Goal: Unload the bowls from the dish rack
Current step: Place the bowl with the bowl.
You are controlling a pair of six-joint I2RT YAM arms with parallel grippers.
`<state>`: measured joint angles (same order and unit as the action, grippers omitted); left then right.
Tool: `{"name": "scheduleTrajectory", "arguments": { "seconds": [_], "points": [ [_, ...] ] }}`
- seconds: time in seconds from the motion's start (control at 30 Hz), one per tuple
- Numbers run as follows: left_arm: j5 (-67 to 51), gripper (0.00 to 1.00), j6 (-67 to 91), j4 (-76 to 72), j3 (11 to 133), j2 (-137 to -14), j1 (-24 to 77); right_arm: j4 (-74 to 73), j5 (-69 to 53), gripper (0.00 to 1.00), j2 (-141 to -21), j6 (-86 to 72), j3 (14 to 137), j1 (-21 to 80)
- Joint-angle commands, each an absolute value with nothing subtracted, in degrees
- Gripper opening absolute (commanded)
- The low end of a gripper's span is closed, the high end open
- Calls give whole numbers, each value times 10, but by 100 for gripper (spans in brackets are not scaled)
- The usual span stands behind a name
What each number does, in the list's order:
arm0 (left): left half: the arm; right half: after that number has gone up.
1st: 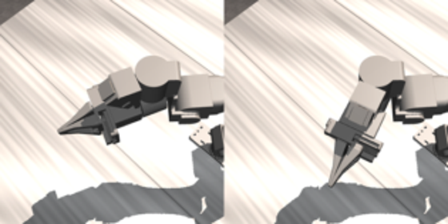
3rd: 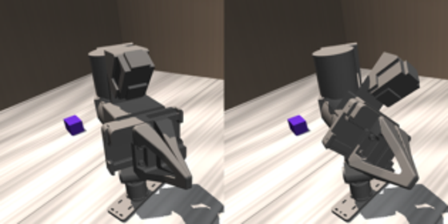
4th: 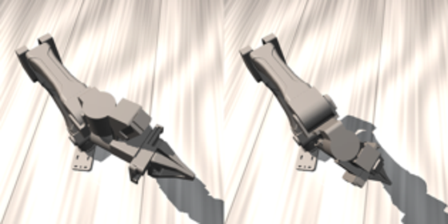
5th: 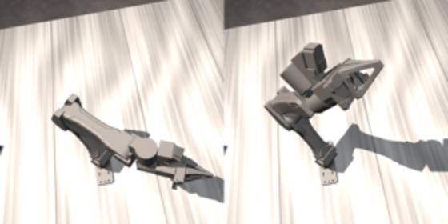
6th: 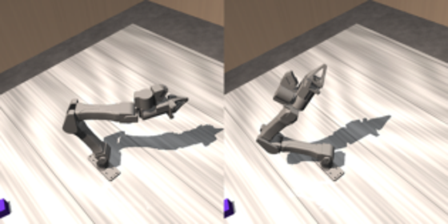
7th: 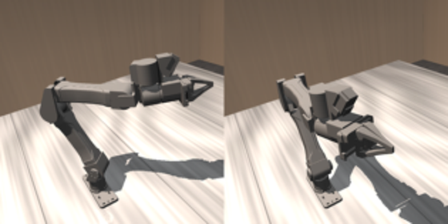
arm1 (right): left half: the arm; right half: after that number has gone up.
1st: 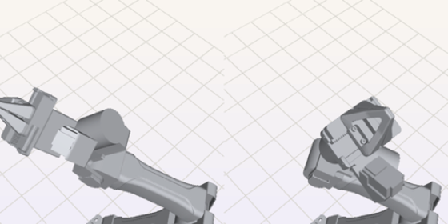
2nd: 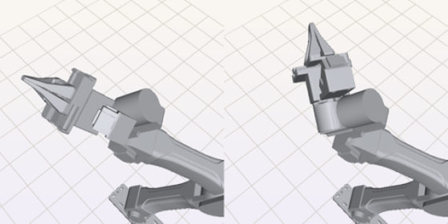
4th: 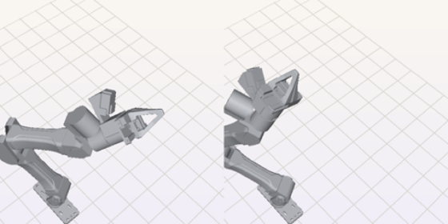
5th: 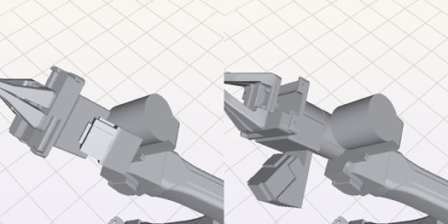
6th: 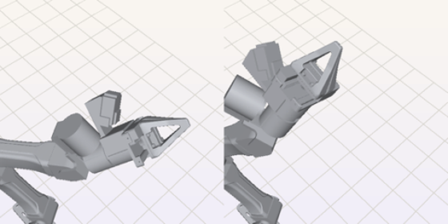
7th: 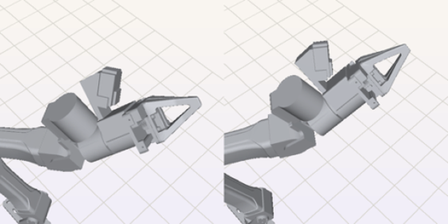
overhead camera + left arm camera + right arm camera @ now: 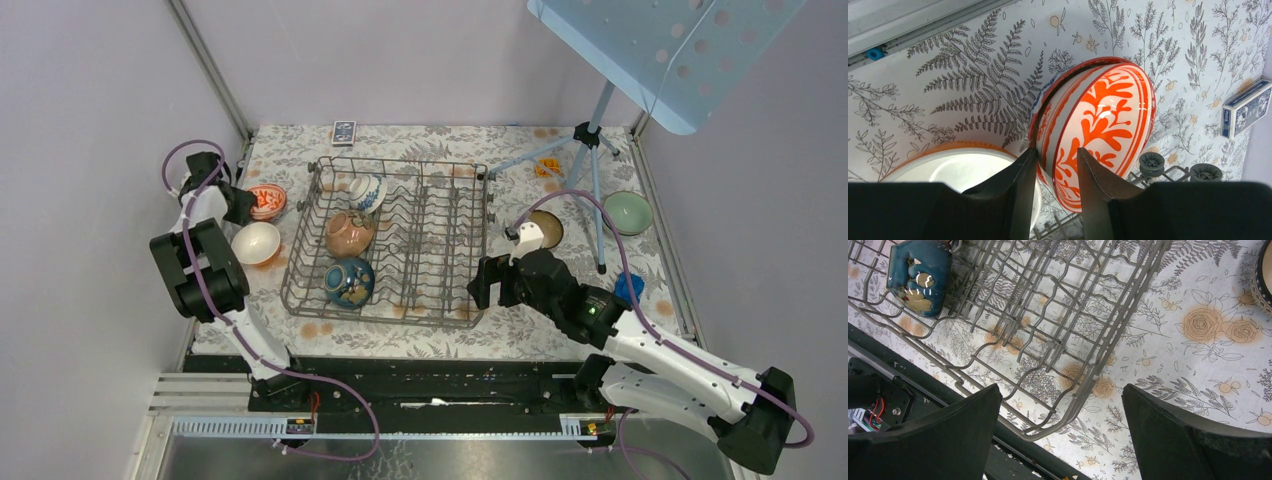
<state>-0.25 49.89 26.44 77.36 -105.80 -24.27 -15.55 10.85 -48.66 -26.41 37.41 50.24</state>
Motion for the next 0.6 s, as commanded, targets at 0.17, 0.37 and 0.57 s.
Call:
{"name": "scheduleTrajectory", "arguments": {
  "seconds": [0.17,0.37,0.57],
  "points": [
    [16,40,485,273,790,-1012,-245,-141,113,99,-468,-267,369,500],
    [35,39,478,294,799,-1010,-245,-140,112,99,-468,-268,369,500],
    [38,36,476,296,796,-1012,-245,-138,112,99,-468,-267,366,500]
  ]
}}
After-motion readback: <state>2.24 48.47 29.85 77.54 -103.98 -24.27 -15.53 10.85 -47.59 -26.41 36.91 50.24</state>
